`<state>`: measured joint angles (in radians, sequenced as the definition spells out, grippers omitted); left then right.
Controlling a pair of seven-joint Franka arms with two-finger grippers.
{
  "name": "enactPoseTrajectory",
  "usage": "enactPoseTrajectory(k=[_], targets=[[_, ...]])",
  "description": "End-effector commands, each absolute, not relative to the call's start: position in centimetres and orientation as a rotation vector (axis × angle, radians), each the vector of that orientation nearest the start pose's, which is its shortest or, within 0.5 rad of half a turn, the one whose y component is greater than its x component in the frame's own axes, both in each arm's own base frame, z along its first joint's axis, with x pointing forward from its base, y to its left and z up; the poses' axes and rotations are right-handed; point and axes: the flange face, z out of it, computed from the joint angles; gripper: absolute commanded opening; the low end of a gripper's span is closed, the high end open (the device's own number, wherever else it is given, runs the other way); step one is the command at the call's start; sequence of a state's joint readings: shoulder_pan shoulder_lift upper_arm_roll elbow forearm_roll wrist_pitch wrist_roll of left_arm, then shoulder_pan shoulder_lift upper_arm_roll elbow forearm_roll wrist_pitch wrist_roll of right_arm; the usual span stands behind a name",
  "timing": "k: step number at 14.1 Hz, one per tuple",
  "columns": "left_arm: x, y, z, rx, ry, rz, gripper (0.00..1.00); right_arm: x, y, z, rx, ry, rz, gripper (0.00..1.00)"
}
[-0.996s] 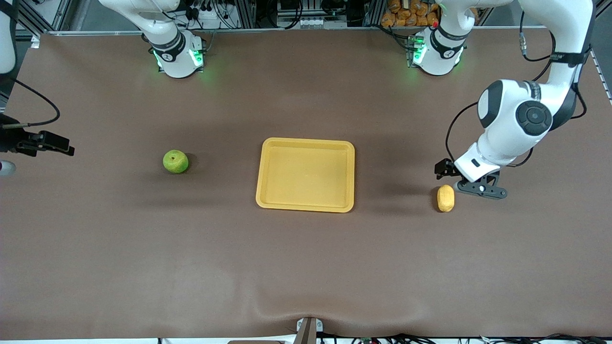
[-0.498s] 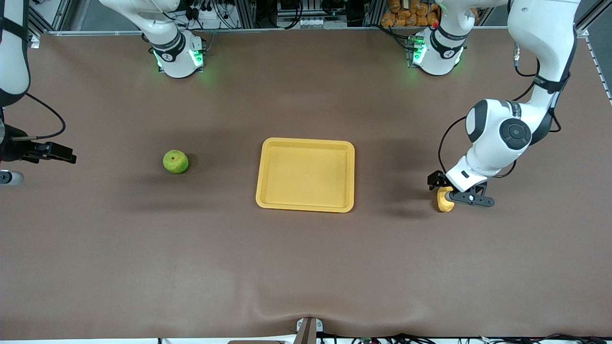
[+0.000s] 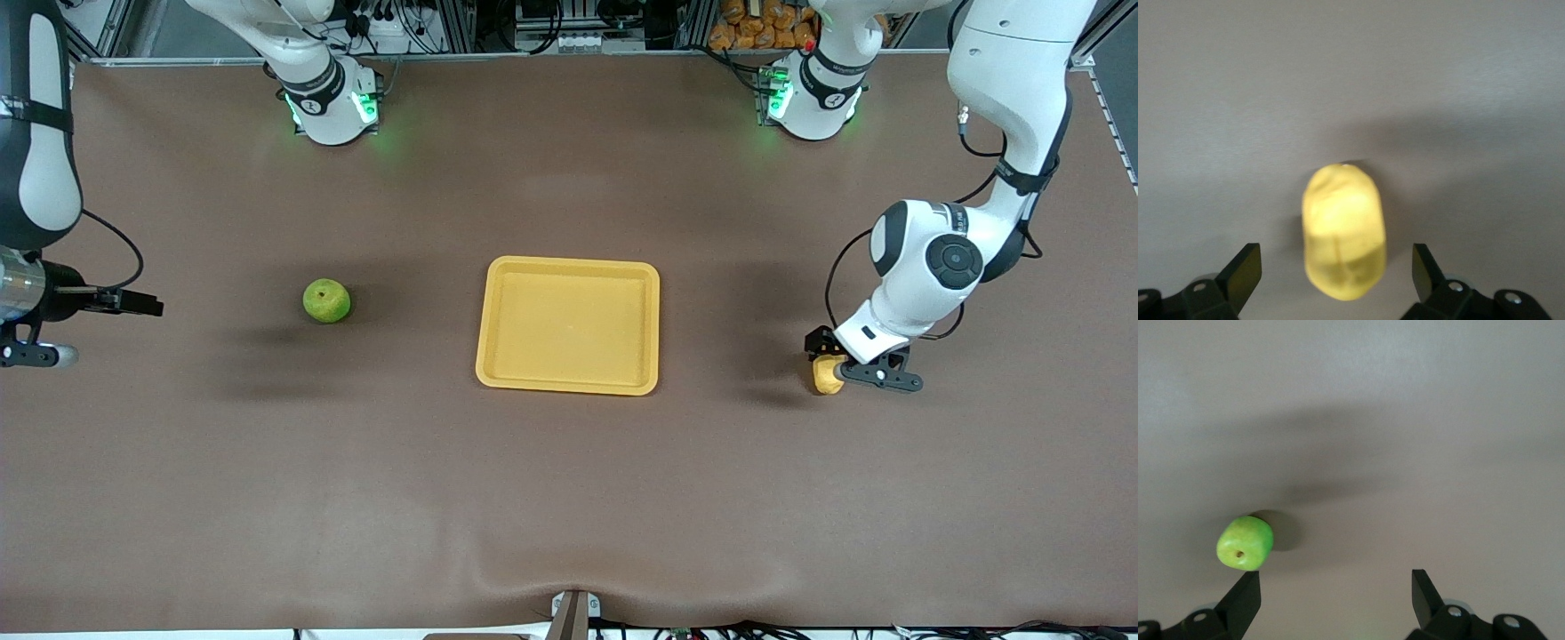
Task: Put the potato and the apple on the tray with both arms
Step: 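Grasp the potato with the left gripper while the right gripper reaches the apple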
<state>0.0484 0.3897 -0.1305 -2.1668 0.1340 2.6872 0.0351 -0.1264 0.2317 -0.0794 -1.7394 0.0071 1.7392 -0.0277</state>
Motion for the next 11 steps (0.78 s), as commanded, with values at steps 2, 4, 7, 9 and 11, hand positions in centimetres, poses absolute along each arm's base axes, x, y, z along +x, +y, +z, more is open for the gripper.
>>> enactPoseTrajectory(k=[2,4,7,9,11], targets=[[58.2,-5.7,20.8,-3.107,0.329,-0.297,1.0,58.0,-8.1,39.4,-3.021,0.599,0.372,1.0],[58.2,-6.3,19.9,-3.12,0.3,-0.332,1.0,57.8,-6.3,37.5,-3.018,0.673,0.357,1.0],[58.2,-6.5,19.2,-3.125,0.296,-0.342,1.0,57.1,-3.9,34.5,-3.015,0.725,0.309,1.0],[58.1,-6.5,18.4,-3.129,0.295,-0.336,1.0,56.6,-3.0,33.2,-3.001,0.801,0.314,1.0],[58.2,-6.5,17.9,-3.131,0.295,-0.36,1.0,55.9,-2.9,32.2,-2.994,0.84,0.352,1.0]])
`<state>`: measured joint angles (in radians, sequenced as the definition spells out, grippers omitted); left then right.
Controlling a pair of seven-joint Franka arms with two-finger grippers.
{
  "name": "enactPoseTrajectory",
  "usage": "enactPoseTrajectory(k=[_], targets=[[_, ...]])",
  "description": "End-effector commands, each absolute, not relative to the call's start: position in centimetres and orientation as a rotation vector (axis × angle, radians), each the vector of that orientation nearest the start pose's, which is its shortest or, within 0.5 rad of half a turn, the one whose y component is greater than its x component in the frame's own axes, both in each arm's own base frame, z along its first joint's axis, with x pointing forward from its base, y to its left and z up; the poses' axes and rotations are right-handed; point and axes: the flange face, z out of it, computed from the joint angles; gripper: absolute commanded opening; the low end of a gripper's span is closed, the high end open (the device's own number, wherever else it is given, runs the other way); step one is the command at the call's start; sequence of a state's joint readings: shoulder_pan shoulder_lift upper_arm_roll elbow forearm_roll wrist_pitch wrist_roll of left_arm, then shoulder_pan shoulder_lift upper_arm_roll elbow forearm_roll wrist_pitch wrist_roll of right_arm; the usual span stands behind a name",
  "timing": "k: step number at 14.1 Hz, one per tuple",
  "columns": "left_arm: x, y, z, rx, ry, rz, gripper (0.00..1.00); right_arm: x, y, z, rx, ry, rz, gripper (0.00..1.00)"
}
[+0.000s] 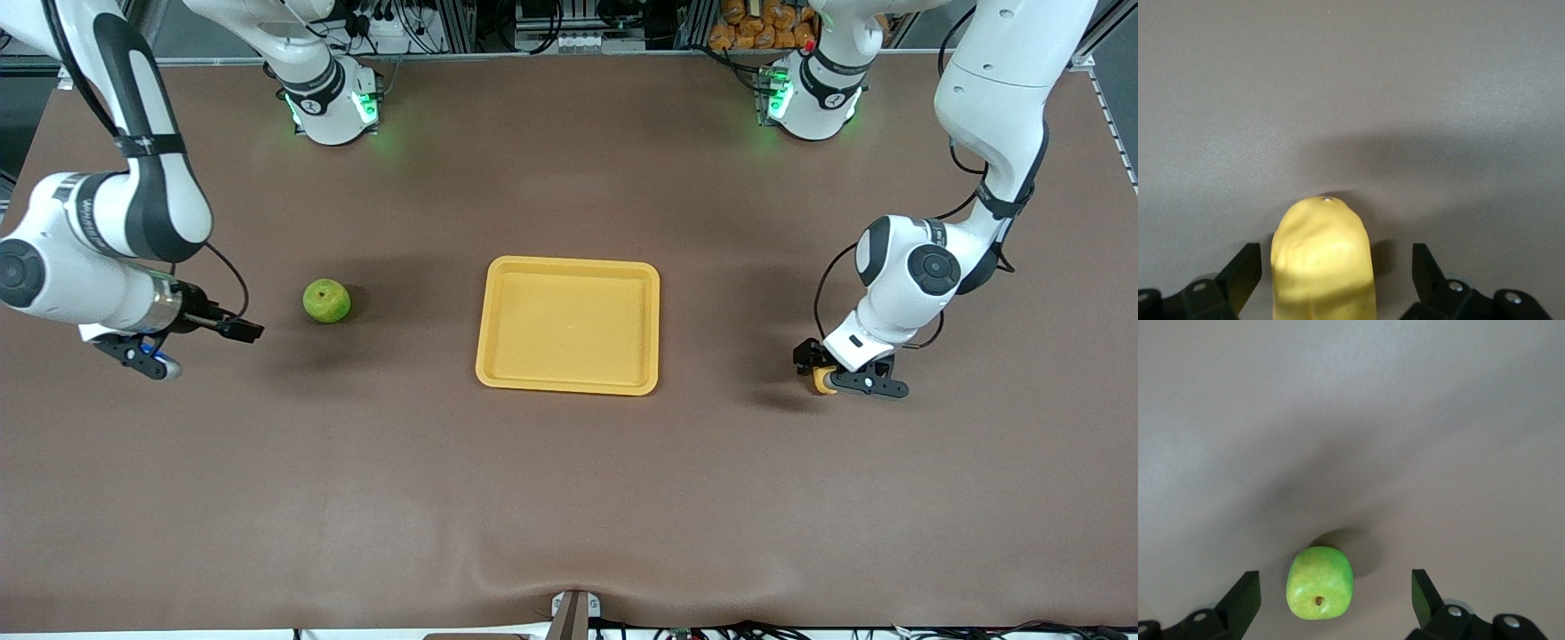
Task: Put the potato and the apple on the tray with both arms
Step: 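Grasp the potato with the left gripper while the right gripper reaches the apple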
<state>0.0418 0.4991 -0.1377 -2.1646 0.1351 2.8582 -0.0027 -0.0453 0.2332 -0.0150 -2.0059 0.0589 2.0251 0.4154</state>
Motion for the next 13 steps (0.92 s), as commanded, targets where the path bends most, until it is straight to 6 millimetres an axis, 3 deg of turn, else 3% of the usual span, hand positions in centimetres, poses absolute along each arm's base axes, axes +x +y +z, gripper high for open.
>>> enactPoseTrajectory(k=[1,2,3,4,5,7,10,13], targets=[[58.2,-6.5,18.0,-3.13,0.296,-0.384,1.0,55.3,-2.8,31.5,-2.993,0.844,0.381,1.0],[58.3,-6.5,18.1,-3.13,0.296,-0.389,0.75,54.7,-2.7,30.7,-2.965,0.864,0.406,1.0],[58.3,-6.5,18.4,-3.129,0.295,-0.396,0.35,54.1,-2.4,30.1,-2.909,0.899,0.427,1.0],[58.3,-6.3,18.5,-3.127,0.293,-0.398,0.12,53.6,-2.2,29.8,-2.874,0.922,0.438,1.0],[58.3,-6.2,18.6,-3.124,0.3,-0.401,0.04,53.2,-2.1,29.5,-2.866,0.938,0.439,1.0],[58.3,-6.2,18.8,-3.124,0.298,-0.406,0.0,53.2,-1.6,28.8,-2.867,0.962,0.426,1.0],[58.6,-6.2,20.0,-3.12,0.288,-0.434,0.0,52.3,-0.8,26.3,-2.869,1.005,0.312,1.0],[59.5,-6.1,23.1,-3.111,0.236,-0.507,0.0,52.2,1.2,26.0,-2.843,1.097,0.324,1.0]])
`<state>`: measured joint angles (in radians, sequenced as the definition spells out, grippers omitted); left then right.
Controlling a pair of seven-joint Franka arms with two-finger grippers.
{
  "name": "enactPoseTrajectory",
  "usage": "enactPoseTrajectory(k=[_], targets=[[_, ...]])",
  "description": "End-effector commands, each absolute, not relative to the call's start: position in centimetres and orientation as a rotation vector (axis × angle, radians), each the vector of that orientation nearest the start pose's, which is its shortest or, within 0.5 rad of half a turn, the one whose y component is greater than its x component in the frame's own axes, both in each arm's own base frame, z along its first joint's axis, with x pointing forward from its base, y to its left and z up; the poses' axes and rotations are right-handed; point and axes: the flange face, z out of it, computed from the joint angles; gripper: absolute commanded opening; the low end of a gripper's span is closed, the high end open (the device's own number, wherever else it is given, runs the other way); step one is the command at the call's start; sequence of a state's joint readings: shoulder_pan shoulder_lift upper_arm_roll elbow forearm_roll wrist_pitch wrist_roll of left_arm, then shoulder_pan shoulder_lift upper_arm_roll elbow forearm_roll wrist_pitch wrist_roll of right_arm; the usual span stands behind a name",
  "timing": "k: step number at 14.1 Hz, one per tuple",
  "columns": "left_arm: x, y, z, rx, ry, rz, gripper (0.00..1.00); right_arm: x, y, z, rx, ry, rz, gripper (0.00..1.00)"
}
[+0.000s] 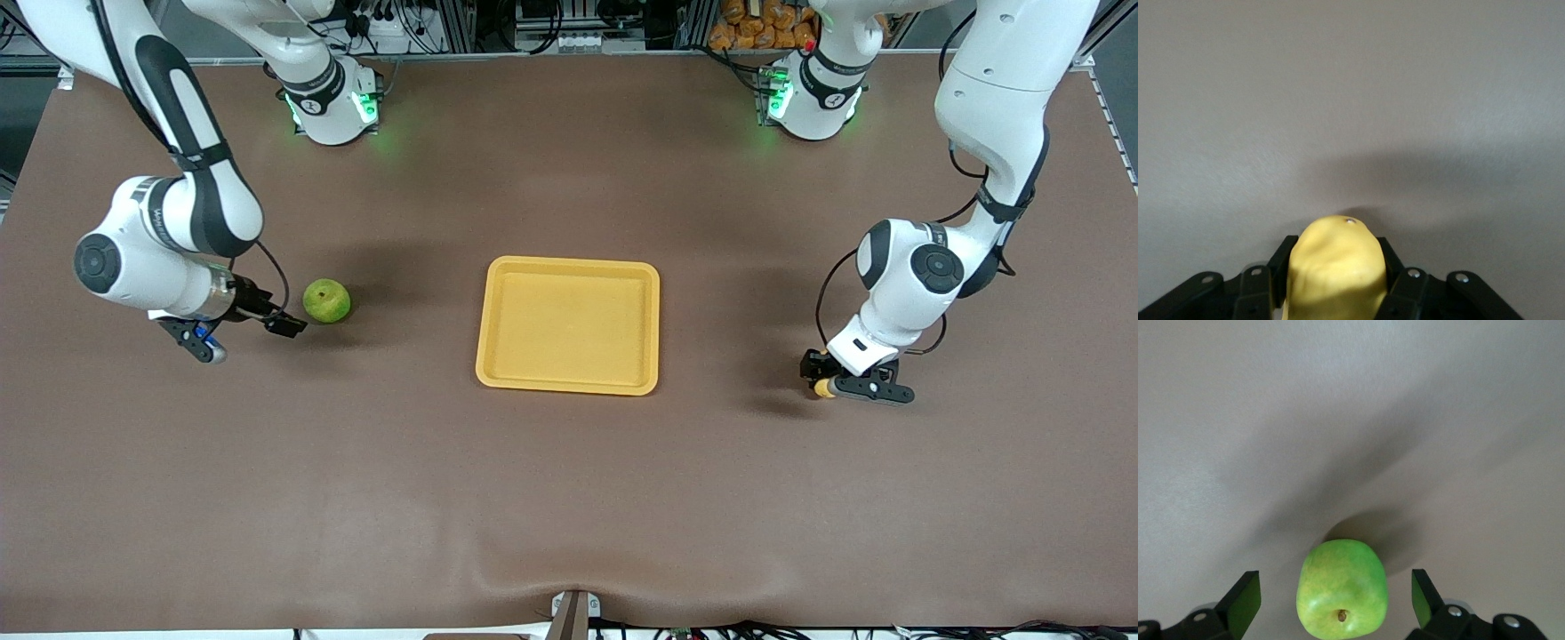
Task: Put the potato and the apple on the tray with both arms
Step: 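Grasp the potato with the left gripper while the right gripper reaches the apple, then carry the potato onto the tray with the left gripper while the right grasps the apple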
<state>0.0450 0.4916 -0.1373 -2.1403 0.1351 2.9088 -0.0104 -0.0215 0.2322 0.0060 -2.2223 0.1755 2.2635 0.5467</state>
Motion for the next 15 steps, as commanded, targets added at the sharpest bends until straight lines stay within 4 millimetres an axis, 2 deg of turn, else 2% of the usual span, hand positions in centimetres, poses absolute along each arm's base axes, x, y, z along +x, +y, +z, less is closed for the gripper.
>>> enactPoseTrajectory(k=[1,3,5,7,10,12,15], targets=[[59.8,-6.2,24.0,-3.109,0.219,-0.533,0.0,52.2,1.8,25.9,-2.834,1.128,0.33,1.0],[60.7,-6.6,25.4,-3.109,0.183,-0.579,0.0,51.6,2.0,25.2,-2.831,1.151,0.349,1.0],[62.4,-7.7,27.4,-3.119,0.14,-0.531,0.0,50.8,2.4,24.6,-2.84,1.143,0.36,1.0],[64.4,-10.7,30.6,-3.132,0.074,-0.429,0.0,50.2,2.3,24.1,-2.839,1.152,0.382,1.0],[66.3,-16.5,34.5,-3.143,-0.025,-0.346,0.0,49.4,2.2,23.2,-2.84,1.159,0.374,1.0],[66.2,-20.5,35.1,-3.155,-0.065,-0.336,0.0,48.8,2.1,22.5,-2.84,1.165,0.337,1.0],[64.8,-26.7,33.5,-3.148,-0.072,-0.331,0.0,48.4,2.3,21.9,-2.842,1.167,0.332,1.0]])
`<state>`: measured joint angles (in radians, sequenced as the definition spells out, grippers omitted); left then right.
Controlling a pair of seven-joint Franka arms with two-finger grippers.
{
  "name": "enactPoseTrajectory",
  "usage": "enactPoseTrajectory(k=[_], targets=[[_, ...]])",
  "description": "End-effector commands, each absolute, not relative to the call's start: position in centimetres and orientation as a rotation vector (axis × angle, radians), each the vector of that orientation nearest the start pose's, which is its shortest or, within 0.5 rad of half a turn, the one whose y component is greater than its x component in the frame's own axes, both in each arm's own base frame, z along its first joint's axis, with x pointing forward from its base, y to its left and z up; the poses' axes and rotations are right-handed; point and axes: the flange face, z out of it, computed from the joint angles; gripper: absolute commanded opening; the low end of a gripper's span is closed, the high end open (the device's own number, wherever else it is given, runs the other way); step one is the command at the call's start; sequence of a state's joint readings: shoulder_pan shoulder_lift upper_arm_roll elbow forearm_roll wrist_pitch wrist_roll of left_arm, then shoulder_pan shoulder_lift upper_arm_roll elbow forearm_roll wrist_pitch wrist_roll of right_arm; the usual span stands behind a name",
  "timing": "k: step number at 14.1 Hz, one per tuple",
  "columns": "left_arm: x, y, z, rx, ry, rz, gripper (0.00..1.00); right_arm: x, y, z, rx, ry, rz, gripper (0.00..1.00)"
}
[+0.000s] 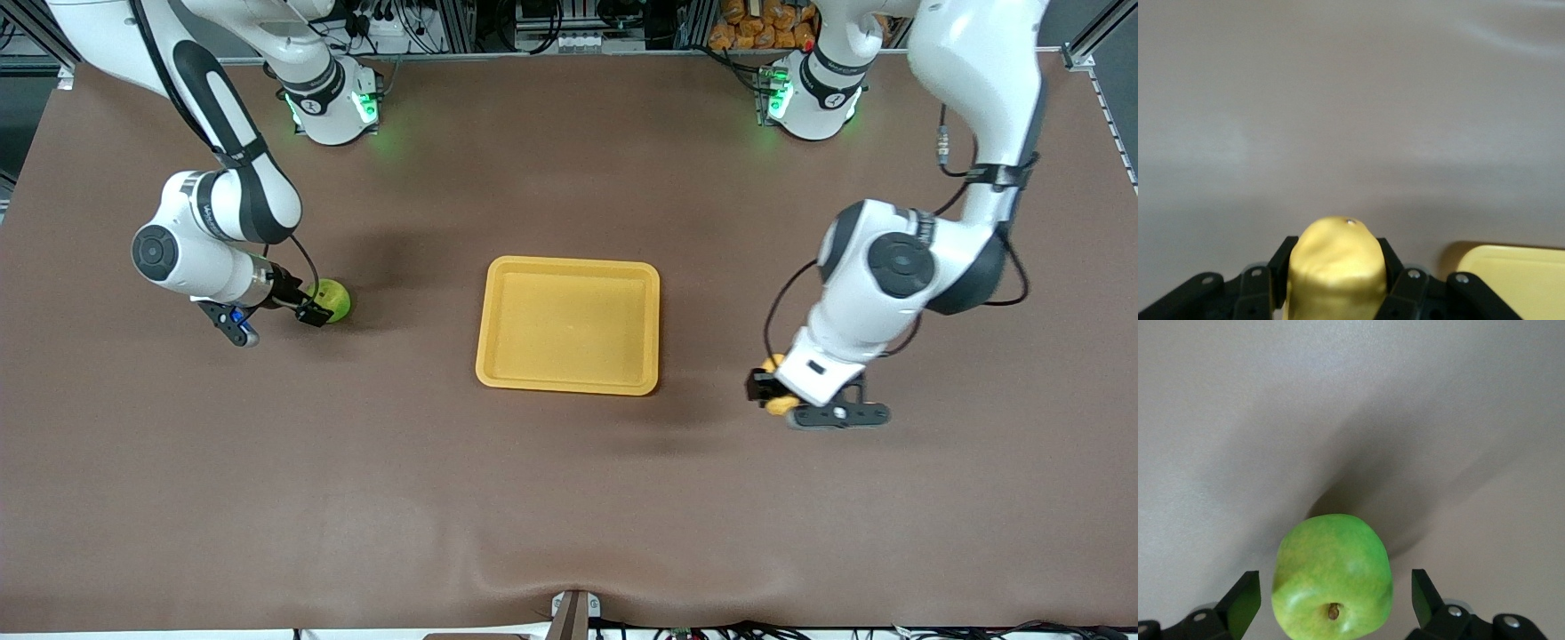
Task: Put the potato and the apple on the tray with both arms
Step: 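Carry the potato onto the tray with the left gripper while the right grasps the apple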
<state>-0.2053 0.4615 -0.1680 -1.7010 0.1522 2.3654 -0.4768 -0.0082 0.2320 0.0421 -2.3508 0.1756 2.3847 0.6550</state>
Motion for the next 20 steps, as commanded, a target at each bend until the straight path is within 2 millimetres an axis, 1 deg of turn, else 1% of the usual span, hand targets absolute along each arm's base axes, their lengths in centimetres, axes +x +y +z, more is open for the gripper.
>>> enactPoseTrajectory(k=[1,3,4,5,6,7,9,10,12,13,14,15,16,17,18,20], targets=[[64.4,-28.5,32.9,-3.147,-0.115,-0.333,0.0,48.2,2.2,21.7,-2.841,1.17,0.308,1.0],[63.0,-32.9,30.8,-3.128,-0.082,-0.326,0.0,47.9,2.2,21.3,-2.841,1.171,0.275,1.0],[61.9,-34.9,29.7,-3.12,-0.085,-0.317,0.0,47.9,2.2,21.2,-2.839,1.175,0.277,1.0],[60.4,-37.3,28.2,-3.107,-0.09,-0.304,0.0,47.9,2.7,21.2,-2.836,1.179,0.278,1.0],[59.0,-39.3,27.0,-3.088,-0.115,-0.309,0.0,47.9,3.0,21.2,-2.833,1.183,0.272,1.0],[57.8,-41.0,26.7,-3.067,-0.143,-0.344,0.0,48.0,3.2,21.1,-2.827,1.197,0.264,1.0],[55.9,-43.1,26.0,-3.03,-0.194,-0.392,0.0,48.1,4.2,20.8,-2.822,1.199,0.244,1.0],[54.7,-44.3,25.4,-3.015,-0.168,-0.376,0.0,48.1,4.4,20.5,-2.824,1.194,0.242,1.0],[52.4,-45.6,24.5,-2.95,-0.115,-0.309,0.0,47.9,4.8,20.3,-2.828,1.184,0.25,1.0],[50.9,-46.6,23.7,-2.913,-0.057,-0.295,0.0,47.6,4.7,20.1,-2.833,1.182,0.258,1.0],[50.2,-46.9,22.9,-2.871,-0.02,-0.289,0.0,47.3,4.8,19.9,-2.835,1.179,0.255,0.99],[49.7,-47.1,22.4,-2.849,-0.002,-0.286,0.0,47.0,4.8,19.6,-2.837,1.173,0.243,0.62],[49.0,-47.5,21.6,-2.839,0.008,-0.276,0.0,47.0,5.0,19.6,-2.837,1.167,0.225,0.21],[48.2,-47.9,20.6,-2.825,0.026,-0.26,0.0,47.0,5.0,19.7,-2.84,1.16,0.225,0.13],[48.0,-47.8,19.6,-2.804,0.042,-0.254,0.0,47.0,5.0,19.8,-2.843,1.154,0.238,0.0],[48.0,-47.5,18.9,-2.769,0.074,-0.273,0.0,47.2,5.0,20.1,-2.844,1.152,0.25,0.0]])
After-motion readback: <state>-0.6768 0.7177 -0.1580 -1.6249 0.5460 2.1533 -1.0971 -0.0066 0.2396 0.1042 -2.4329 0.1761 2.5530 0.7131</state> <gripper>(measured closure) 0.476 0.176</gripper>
